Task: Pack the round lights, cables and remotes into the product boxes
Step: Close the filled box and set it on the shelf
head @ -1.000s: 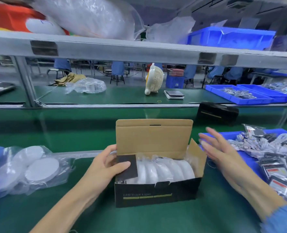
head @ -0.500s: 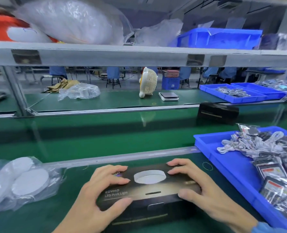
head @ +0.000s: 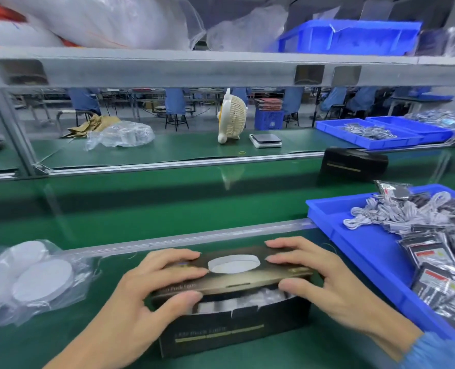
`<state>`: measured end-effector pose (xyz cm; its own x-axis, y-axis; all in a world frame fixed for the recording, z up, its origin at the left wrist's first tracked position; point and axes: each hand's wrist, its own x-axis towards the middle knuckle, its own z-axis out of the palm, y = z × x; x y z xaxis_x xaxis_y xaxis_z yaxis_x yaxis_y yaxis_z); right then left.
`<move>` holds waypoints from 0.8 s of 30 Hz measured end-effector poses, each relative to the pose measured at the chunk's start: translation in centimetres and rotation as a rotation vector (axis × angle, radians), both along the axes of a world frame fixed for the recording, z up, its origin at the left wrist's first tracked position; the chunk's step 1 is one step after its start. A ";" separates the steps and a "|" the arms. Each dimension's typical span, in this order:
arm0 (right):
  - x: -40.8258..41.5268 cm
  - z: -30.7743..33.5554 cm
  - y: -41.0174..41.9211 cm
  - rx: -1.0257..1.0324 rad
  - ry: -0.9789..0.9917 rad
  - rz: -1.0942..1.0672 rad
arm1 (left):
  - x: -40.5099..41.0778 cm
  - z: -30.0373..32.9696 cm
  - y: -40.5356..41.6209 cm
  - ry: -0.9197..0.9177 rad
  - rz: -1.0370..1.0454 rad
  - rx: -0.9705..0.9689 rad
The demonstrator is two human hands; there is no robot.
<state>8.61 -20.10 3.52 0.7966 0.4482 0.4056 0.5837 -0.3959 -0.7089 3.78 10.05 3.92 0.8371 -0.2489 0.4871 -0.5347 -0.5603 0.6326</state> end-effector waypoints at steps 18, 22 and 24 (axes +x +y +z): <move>-3.4 -1.7 2.7 -0.155 -0.620 -0.115 | -0.8 -3.5 -2.3 -0.457 0.032 0.068; -3.5 -1.4 3.1 -0.131 -0.613 -0.016 | -0.9 -3.5 -2.1 -0.423 0.021 0.066; -3.7 -1.0 3.1 -0.129 -0.511 0.000 | -1.0 -3.7 -2.0 -0.408 0.020 0.068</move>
